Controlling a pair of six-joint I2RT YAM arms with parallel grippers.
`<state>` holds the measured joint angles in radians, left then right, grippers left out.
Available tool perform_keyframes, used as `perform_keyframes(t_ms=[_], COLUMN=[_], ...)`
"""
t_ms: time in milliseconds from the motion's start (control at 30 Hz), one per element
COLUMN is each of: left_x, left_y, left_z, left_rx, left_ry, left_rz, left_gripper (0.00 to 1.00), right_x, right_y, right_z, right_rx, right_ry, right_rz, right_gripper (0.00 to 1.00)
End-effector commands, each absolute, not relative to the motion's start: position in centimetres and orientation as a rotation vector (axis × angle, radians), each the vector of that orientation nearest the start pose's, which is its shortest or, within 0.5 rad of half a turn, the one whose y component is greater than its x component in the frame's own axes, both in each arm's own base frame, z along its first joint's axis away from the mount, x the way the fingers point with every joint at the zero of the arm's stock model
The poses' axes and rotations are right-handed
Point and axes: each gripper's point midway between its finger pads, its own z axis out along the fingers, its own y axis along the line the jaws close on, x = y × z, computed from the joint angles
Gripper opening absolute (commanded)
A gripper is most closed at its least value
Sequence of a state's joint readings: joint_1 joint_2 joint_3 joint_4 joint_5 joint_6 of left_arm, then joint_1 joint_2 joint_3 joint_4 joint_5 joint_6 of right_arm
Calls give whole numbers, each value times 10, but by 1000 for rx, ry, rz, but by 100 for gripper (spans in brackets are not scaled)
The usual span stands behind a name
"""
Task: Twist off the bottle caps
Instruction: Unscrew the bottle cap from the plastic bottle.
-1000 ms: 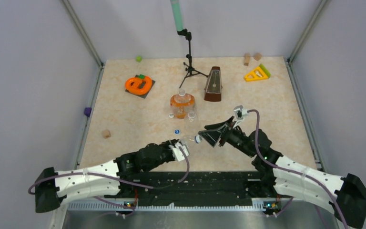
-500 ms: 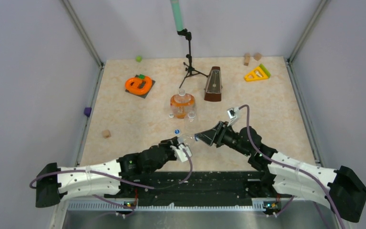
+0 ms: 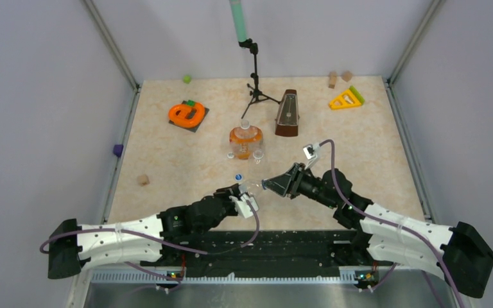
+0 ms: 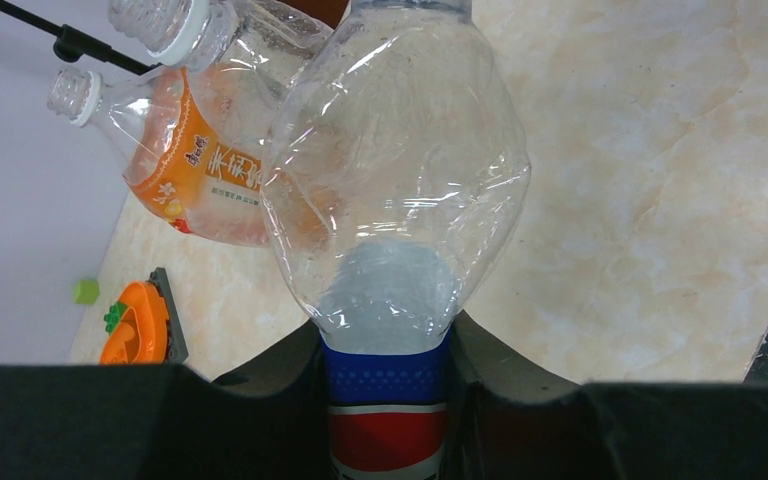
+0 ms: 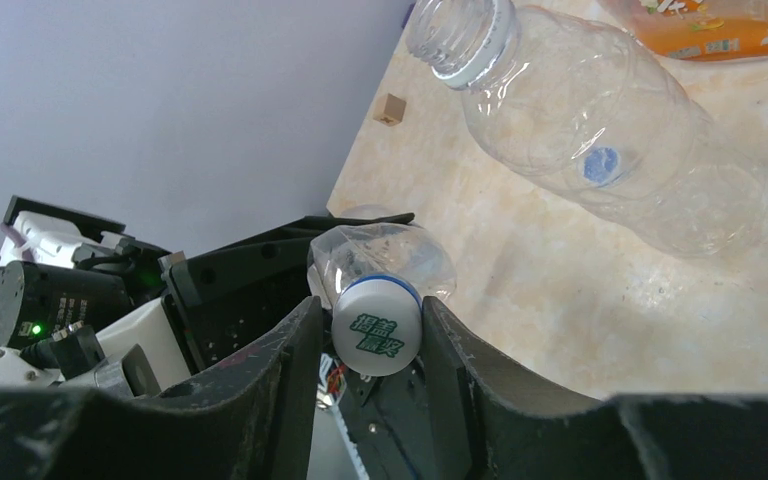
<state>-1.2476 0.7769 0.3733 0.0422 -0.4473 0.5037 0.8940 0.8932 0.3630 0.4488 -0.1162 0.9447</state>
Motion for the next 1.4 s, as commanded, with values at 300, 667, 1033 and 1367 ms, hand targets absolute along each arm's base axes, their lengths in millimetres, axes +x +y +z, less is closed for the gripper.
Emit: perform_keyframes(t_ms=[300, 667, 1033, 1367], left_x=[178, 157, 119, 99], left_y=[-240, -255, -260, -270], left_z=[168, 169, 204, 196], left_rx=[1184, 1175, 1184, 1346], left_ry=[1399, 1446, 1264, 1325], left_rz=[-117, -329, -812, -989], left_gripper=[0, 0, 0, 0], right_x=[163, 139, 95, 119], right_y=[299, 299, 298, 298], right_z=[225, 231, 235, 219], right_rx=[-93, -702, -1450, -1669], right_ry=[1818, 1495, 808, 707], right_rz=[1495, 1293, 964, 672], right_gripper=[30, 0, 0, 0])
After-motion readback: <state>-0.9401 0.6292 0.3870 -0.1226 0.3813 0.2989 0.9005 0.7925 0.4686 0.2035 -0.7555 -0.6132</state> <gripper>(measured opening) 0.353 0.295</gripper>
